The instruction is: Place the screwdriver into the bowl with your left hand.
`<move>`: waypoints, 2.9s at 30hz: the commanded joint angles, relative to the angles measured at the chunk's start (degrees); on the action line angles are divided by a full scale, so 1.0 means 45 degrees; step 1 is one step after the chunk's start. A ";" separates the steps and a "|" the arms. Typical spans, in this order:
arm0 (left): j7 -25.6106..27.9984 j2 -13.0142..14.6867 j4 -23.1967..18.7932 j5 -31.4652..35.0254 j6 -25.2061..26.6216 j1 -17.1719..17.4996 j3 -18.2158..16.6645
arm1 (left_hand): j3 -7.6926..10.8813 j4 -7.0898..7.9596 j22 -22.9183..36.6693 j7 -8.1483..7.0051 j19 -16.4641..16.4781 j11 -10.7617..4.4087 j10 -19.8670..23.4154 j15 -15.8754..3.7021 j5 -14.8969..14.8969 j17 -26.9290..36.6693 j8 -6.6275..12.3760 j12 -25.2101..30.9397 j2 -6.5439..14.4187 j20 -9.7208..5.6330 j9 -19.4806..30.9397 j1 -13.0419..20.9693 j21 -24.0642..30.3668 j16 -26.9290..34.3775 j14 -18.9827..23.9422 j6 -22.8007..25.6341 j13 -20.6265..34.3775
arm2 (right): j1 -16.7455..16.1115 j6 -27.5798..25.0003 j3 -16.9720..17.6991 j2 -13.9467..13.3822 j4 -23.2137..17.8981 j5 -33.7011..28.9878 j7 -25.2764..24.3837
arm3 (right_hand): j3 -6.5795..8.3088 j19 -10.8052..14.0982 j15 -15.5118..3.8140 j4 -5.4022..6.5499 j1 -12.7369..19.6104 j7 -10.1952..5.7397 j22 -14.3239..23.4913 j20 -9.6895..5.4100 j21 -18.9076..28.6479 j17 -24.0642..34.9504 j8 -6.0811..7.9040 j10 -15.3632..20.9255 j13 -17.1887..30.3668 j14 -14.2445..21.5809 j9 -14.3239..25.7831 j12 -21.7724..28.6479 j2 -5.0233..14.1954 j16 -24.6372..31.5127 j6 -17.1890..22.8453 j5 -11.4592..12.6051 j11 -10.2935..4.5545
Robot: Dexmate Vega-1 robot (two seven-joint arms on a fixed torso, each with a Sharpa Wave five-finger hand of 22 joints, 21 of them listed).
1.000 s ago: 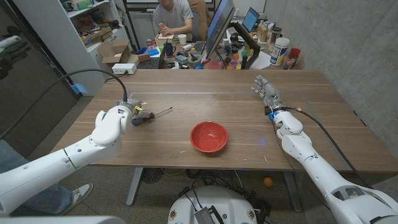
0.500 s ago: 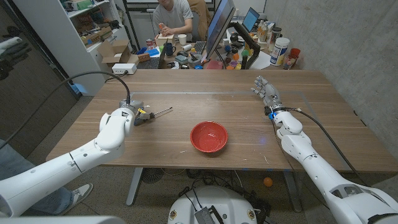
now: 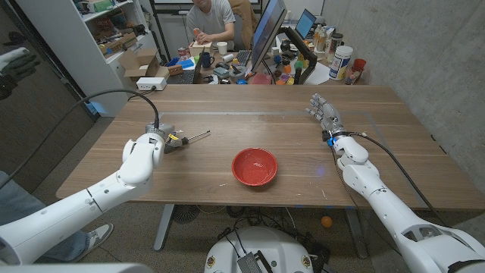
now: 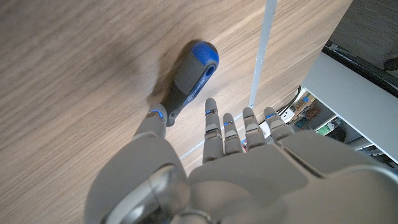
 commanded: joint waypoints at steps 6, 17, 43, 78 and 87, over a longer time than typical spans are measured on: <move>-0.0221 -0.0367 0.0481 0.0173 -0.0499 -0.0207 0.0012 | -0.0029 -0.0044 0.0068 -0.0038 0.0058 -0.0002 0.0113 0.0015 -0.0002 0.0010 -0.0037 0.0032 0.0026 0.0008 0.0067 0.0175 -0.0058 0.0053 0.0078 0.0088 0.0005 | 0.0147 0.0052 0.0016 0.0157 0.0472 0.0045 0.0073 | -0.0054 -0.0069 0.0054 0.0044 -0.0061 -0.0070 0.0045 0.0034 0.0012 -0.0001 0.0004 0.0026 0.0034 0.0088 0.0059 0.0005 -0.0072 -0.0020 0.0005 0.0029 0.0036; -0.0324 -0.0674 0.0812 0.0397 -0.0644 -0.0463 0.0195 | -0.0032 -0.0049 0.0069 -0.0015 0.0103 0.0037 0.0224 0.0011 -0.0002 0.0009 -0.0022 0.0065 0.0044 0.0002 0.0069 0.0213 -0.0050 0.0070 0.0161 0.0227 0.0000 | 0.0289 0.0124 0.0082 0.0236 0.0857 0.0095 0.0163 | -0.0064 -0.0080 0.0067 0.0042 -0.0063 -0.0086 0.0045 0.0039 0.0013 -0.0009 0.0010 0.0031 0.0034 0.0082 0.0059 0.0007 -0.0069 -0.0022 0.0021 0.0029 0.0036; -0.0526 -0.1183 0.0972 0.1477 -0.0502 -0.0463 0.0360 | 0.0226 -0.0259 0.0055 0.0319 0.0628 0.0321 0.1112 -0.0040 0.0040 -0.0029 0.0212 0.0313 0.0309 -0.0037 0.0076 0.0951 0.0074 0.0214 0.0899 0.1393 -0.0042 | 0.0552 0.0466 0.0272 0.0425 0.1655 0.0299 0.0622 | -0.0084 -0.0078 0.0064 0.0042 -0.0066 -0.0088 0.0044 0.0053 0.0025 -0.0027 -0.0002 0.0020 0.0036 0.0110 0.0058 0.0003 -0.0047 -0.0008 -0.0008 0.0033 0.0037; -0.1016 -0.1838 0.1487 0.2876 -0.0869 -0.0457 0.0446 | 0.0559 -0.0343 0.0046 0.0310 0.0890 0.0030 0.1793 -0.0223 0.0138 -0.0046 0.0266 0.0400 0.0680 -0.0085 0.0084 0.1910 0.0055 0.0211 0.1385 0.2350 -0.0091 | 0.0876 0.0920 0.0392 0.0742 0.2701 0.0434 0.1195 | -0.0123 -0.0077 0.0078 0.0040 -0.0079 -0.0098 0.0044 0.0071 0.0035 -0.0046 -0.0001 0.0030 0.0037 0.0116 0.0058 0.0007 -0.0046 -0.0002 -0.0006 0.0034 0.0027; -0.0857 -0.2020 0.1617 0.2918 -0.0961 -0.0435 0.0409 | 0.1150 -0.0445 0.0041 0.0448 0.1123 -0.0081 0.2223 -0.0339 0.0377 -0.0068 0.0292 0.0413 0.1398 -0.0057 0.0098 0.3144 0.0062 0.0202 0.1709 0.3059 -0.0119 | 0.0676 0.1150 0.0376 0.0473 0.1800 0.0165 0.0888 | -0.0141 -0.0085 0.0074 0.0036 -0.0088 -0.0086 0.0043 0.0079 0.0034 -0.0053 0.0007 0.0047 0.0037 0.0125 0.0058 0.0013 -0.0067 0.0000 0.0013 0.0030 0.0039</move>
